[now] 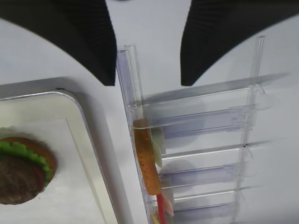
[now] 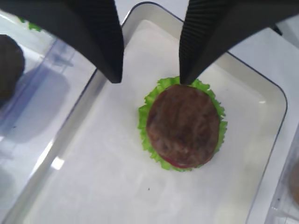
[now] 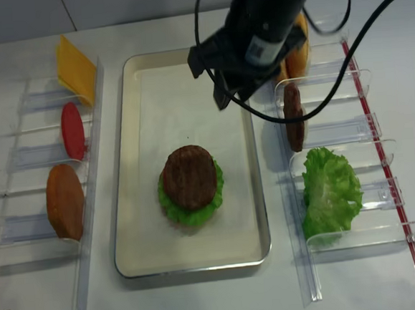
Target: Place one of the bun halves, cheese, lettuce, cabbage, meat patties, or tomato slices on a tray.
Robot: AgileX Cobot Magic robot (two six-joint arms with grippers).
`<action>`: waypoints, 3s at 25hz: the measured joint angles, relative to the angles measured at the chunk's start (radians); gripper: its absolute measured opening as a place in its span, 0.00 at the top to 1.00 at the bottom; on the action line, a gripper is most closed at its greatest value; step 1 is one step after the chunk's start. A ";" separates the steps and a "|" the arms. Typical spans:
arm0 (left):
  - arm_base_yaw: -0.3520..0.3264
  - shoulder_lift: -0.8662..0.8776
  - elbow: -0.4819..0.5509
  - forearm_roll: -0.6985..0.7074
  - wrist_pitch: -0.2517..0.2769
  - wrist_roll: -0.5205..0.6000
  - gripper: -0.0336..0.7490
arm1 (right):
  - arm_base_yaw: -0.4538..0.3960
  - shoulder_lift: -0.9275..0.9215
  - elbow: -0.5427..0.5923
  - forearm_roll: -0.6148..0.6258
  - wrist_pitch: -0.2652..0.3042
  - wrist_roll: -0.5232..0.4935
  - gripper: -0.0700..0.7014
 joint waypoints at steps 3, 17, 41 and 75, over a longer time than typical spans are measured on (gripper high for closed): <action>0.000 0.000 0.000 0.000 0.000 0.000 0.54 | 0.019 -0.040 -0.010 -0.077 0.008 0.030 0.53; 0.000 0.000 0.000 0.000 0.000 0.000 0.54 | 0.020 -0.392 0.204 -0.270 0.022 0.060 0.53; 0.000 0.000 0.000 0.000 0.000 0.000 0.54 | 0.020 -1.111 0.830 -0.405 0.031 0.087 0.54; 0.000 0.000 0.000 0.000 -0.002 0.000 0.54 | -0.366 -1.730 1.110 -0.309 -0.082 -0.061 0.54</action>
